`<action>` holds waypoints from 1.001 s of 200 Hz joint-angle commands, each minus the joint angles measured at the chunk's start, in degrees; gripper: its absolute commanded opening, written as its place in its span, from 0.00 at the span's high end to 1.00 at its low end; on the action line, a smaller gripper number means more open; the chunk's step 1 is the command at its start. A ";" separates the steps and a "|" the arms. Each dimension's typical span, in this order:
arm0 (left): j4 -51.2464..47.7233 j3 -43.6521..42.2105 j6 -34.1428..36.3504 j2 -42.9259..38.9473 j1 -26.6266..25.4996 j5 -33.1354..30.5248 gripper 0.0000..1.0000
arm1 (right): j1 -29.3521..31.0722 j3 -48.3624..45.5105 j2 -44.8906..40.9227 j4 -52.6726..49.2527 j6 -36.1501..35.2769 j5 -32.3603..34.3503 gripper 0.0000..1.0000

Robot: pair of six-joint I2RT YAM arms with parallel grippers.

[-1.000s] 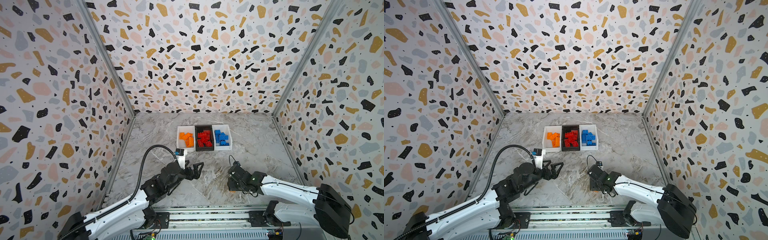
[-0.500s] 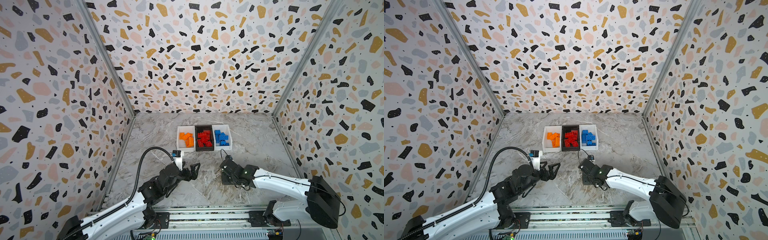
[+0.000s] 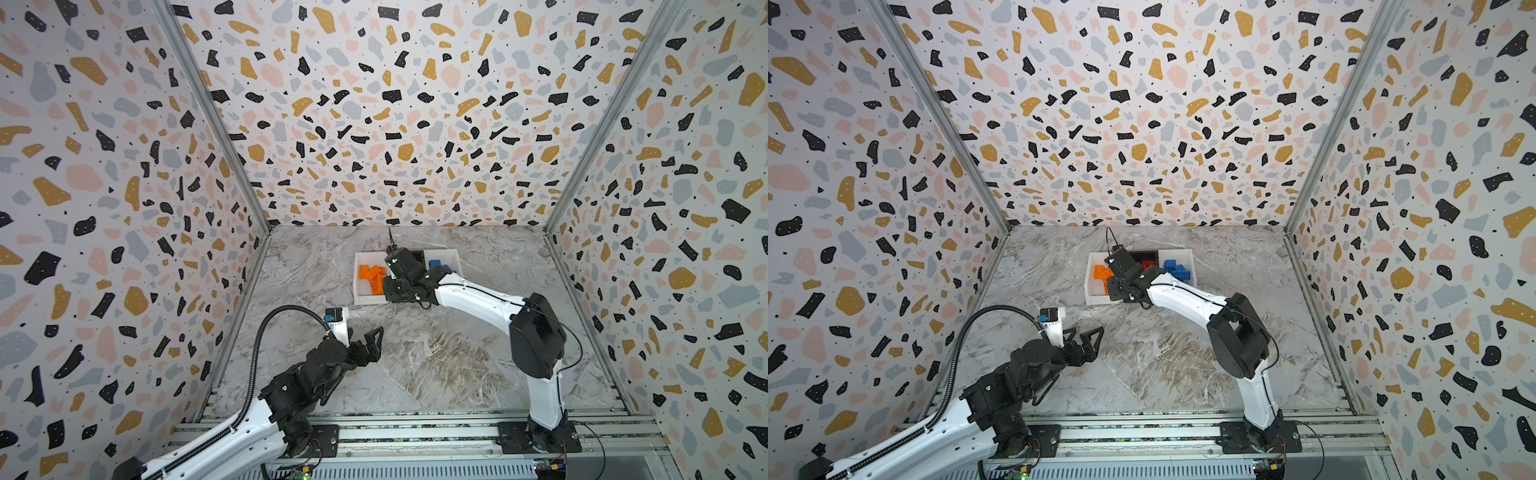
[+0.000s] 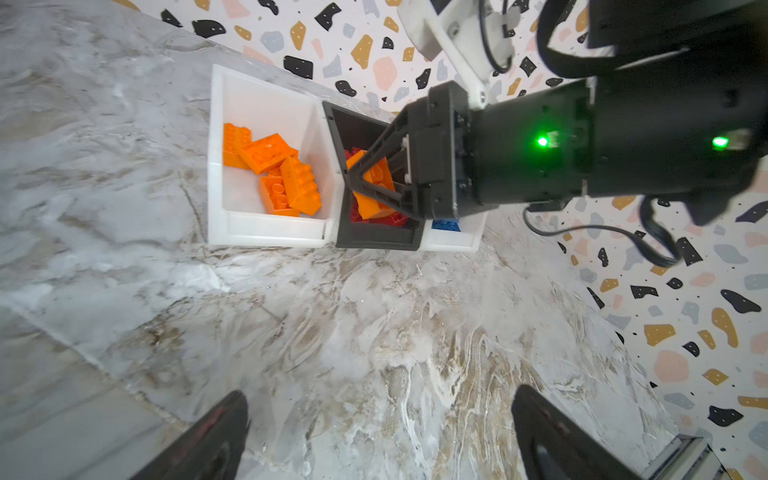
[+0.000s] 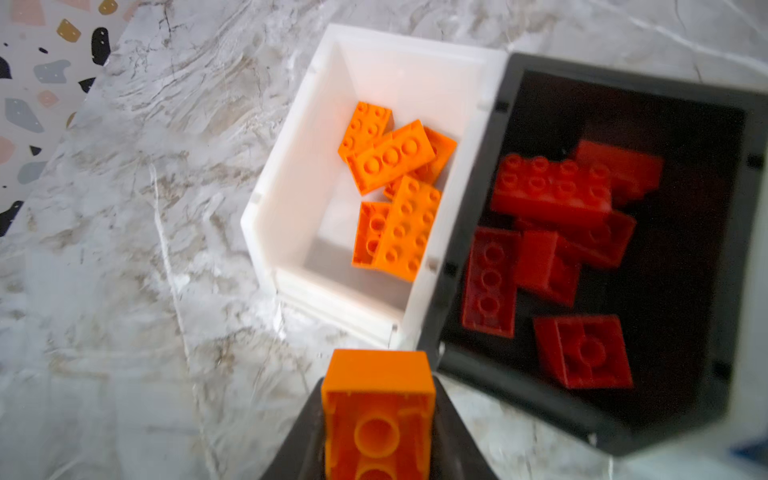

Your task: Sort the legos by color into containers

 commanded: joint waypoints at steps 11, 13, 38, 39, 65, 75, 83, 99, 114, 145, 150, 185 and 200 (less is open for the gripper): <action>-4.66 -0.57 -1.24 -4.29 -0.12 -5.26 0.00 | -1.57 13.95 7.49 -6.50 -5.77 -2.47 0.67; -4.84 -0.50 -1.11 -4.43 -0.17 -5.54 0.00 | -1.58 14.62 8.03 -6.73 -5.99 -2.42 0.67; -5.80 0.49 -1.02 -4.16 -0.10 -8.45 0.00 | -2.27 23.02 13.14 -9.17 -7.13 -4.33 0.53; -5.80 0.54 -1.04 -4.11 -0.10 -8.61 0.00 | -2.28 23.22 13.28 -9.32 -7.09 -4.38 0.51; -7.10 1.51 -2.88 -3.25 -0.02 -15.17 0.00 | -2.20 25.19 12.39 -10.08 -8.19 -5.98 0.08; -7.47 2.10 -3.09 -2.81 -0.04 -18.00 0.00 | -1.98 22.76 9.71 -9.04 -8.99 -5.98 0.01; -7.77 2.70 -2.77 -2.38 -0.08 -20.46 0.00 | -1.85 19.82 6.83 -8.00 -9.56 -5.58 0.01; -7.55 3.96 -1.19 -1.37 -0.02 -26.02 0.00 | -1.93 11.22 -0.44 -5.34 -10.75 -4.36 0.01; -5.12 4.76 2.69 -0.15 -0.03 -30.02 0.00 | -2.01 0.51 -8.98 -1.98 -11.35 -0.18 0.01; -2.73 6.25 9.56 3.41 -0.01 -45.04 0.00 | -2.98 -25.65 -28.57 6.78 -11.65 11.67 0.01; -1.97 5.86 10.20 3.83 -0.02 -47.39 0.00 | -3.73 -29.84 -31.52 7.75 -11.33 12.27 0.01; 23.27 -3.94 28.85 3.19 2.02 -55.00 0.00 | -9.28 -55.18 -51.66 17.51 -13.45 15.49 0.01; 35.35 -8.27 33.85 3.86 6.53 -53.50 0.00 | -6.91 -65.92 -62.27 25.97 -17.63 21.78 0.01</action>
